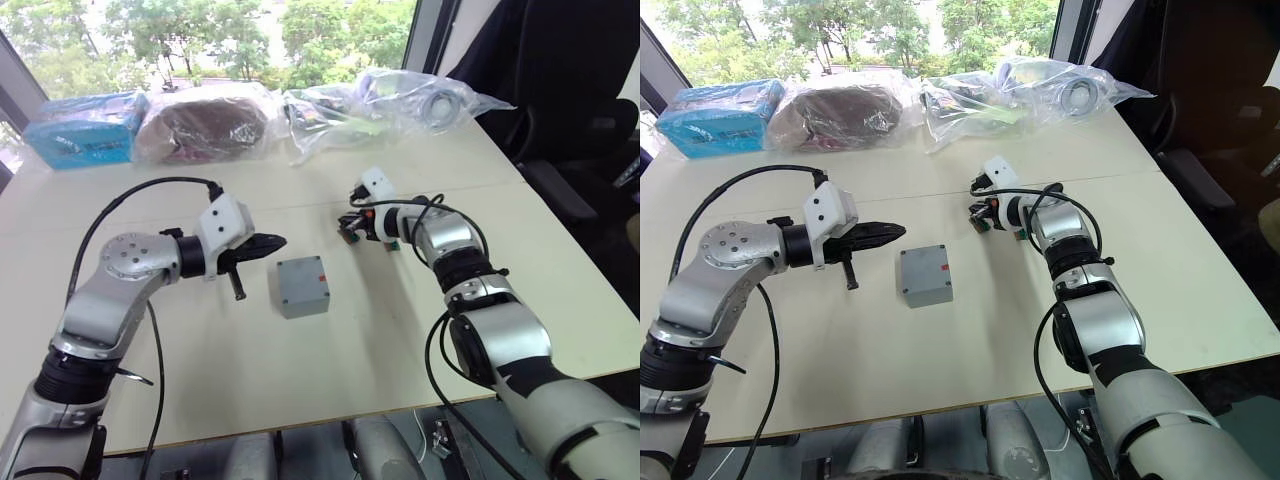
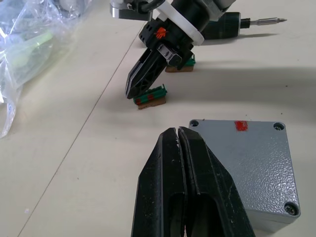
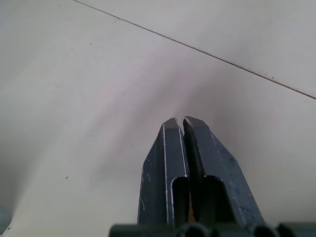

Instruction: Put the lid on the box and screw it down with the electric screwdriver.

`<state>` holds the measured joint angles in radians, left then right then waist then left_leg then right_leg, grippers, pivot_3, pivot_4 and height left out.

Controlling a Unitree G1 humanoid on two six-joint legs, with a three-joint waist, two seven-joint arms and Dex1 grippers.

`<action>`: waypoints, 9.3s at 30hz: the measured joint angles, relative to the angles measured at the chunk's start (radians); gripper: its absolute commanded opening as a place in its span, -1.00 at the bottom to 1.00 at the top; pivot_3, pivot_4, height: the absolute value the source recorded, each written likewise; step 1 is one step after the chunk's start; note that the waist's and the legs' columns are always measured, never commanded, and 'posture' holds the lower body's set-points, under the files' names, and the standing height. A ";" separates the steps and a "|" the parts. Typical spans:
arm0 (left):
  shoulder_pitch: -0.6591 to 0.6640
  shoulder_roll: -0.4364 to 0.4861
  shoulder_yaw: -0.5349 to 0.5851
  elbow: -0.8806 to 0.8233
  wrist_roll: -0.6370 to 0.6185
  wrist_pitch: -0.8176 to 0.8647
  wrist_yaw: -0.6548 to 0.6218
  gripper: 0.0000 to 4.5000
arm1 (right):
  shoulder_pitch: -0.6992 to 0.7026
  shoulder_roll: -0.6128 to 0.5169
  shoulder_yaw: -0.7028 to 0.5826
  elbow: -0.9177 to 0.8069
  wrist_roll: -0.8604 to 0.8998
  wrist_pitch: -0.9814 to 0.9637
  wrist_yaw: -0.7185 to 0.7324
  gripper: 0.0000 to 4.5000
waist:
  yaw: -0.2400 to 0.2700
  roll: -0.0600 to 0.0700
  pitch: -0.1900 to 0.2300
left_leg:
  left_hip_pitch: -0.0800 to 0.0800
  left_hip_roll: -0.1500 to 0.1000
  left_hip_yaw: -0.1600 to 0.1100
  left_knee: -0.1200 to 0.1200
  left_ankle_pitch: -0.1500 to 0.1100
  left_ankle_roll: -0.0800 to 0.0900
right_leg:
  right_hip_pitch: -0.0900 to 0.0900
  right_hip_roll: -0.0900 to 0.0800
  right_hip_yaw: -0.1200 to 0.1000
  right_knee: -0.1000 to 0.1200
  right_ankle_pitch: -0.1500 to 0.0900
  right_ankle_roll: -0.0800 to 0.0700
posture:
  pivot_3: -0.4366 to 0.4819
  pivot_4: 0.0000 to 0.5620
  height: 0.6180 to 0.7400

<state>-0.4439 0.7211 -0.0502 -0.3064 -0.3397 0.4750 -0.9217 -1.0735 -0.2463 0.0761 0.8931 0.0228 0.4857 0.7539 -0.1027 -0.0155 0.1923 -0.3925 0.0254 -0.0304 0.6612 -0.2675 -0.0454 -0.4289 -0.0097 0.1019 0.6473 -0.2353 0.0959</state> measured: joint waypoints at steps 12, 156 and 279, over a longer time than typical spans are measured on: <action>0.000 0.000 0.000 0.000 0.000 0.000 0.001 -1.00 | 0.000 -0.014 -0.010 -0.067 0.013 0.064 0.005 -0.97 | 0.000 0.000 0.000 | 0.000 0.000 0.000 0.000 0.000 0.000 | 0.000 0.000 0.000 0.000 0.000 0.000 | -0.05 -0.47 1.00; -0.044 -0.077 -0.008 -0.096 -0.168 0.008 -0.048 -1.00 | -0.149 -0.539 0.564 -0.239 0.031 0.741 0.358 0.99 | 0.032 -0.002 0.005 | -0.014 0.000 0.004 -0.004 0.000 0.000 | -0.015 -0.001 0.002 -0.007 -0.001 0.001 | -0.05 -0.47 1.00; 0.046 -0.105 -0.182 0.195 0.132 -0.139 -0.083 -1.00 | 0.637 0.049 0.122 -1.167 0.174 0.007 -0.321 -0.16 | 0.033 -0.011 -0.048 | 0.036 0.007 0.001 -0.029 -0.001 -0.001 | 0.028 -0.006 0.001 -0.032 -0.012 -0.005 | -0.05 -0.47 1.00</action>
<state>-0.3981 0.6163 -0.2321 -0.1117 -0.2076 0.3364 -1.0044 -0.4367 -0.1976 0.1981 -0.2736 0.1973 0.4930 0.4331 -0.0701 -0.0261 0.1443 -0.3565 0.0319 -0.0294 0.6319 -0.2682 -0.0466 -0.4012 -0.0153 0.1029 0.6150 -0.2474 0.0904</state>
